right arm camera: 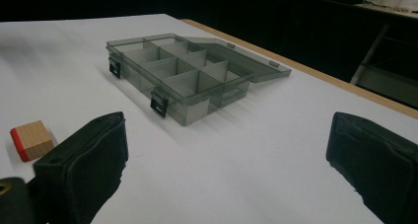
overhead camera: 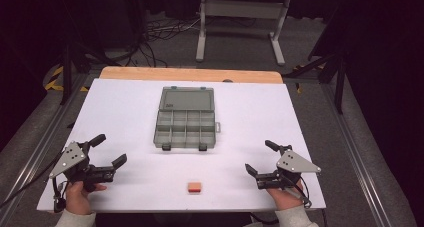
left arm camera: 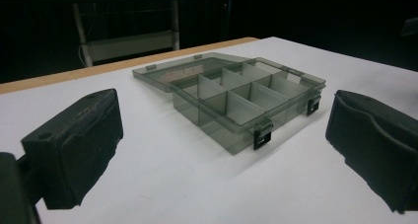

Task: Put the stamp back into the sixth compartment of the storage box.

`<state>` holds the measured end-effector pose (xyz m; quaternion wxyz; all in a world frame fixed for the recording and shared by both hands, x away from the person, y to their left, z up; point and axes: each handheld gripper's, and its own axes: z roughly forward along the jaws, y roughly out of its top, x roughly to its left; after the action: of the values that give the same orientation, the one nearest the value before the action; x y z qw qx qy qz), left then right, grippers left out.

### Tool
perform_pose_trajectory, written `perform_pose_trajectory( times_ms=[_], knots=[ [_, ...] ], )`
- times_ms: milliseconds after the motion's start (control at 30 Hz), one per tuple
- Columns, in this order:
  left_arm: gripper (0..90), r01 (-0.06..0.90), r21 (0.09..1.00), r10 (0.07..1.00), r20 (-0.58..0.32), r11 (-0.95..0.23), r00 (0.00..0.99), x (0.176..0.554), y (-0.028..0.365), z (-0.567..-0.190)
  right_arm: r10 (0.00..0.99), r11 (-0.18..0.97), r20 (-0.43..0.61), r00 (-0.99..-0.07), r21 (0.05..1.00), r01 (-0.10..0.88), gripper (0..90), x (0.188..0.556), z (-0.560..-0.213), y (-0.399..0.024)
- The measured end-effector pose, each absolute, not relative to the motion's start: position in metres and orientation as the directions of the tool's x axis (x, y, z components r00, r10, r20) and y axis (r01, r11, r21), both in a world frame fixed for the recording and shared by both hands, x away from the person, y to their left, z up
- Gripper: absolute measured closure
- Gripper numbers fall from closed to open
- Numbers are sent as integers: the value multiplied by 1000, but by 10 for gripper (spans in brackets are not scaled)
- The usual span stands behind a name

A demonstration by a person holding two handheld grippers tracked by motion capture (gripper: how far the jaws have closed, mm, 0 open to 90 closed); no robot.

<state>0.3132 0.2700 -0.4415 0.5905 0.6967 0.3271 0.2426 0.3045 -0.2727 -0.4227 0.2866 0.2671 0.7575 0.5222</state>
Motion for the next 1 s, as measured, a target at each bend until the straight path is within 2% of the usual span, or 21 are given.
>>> perform_pose_trajectory(
  times_ms=[233,467,733,1000],
  knots=[
    [19,179,982,735,-71,-69,674,315,271,-441,692,317,-159,-705,943,99,30,301,-421,-271],
    [19,173,979,735,-36,-111,677,315,270,-441,674,337,-149,-723,934,122,23,304,-422,-268],
    [19,183,978,731,-55,-97,681,315,271,-440,656,344,-143,-741,931,125,24,306,-423,-264],
    [19,184,979,729,-59,-93,682,314,272,-440,616,375,-150,-773,919,120,17,311,-413,-247]
  ],
)
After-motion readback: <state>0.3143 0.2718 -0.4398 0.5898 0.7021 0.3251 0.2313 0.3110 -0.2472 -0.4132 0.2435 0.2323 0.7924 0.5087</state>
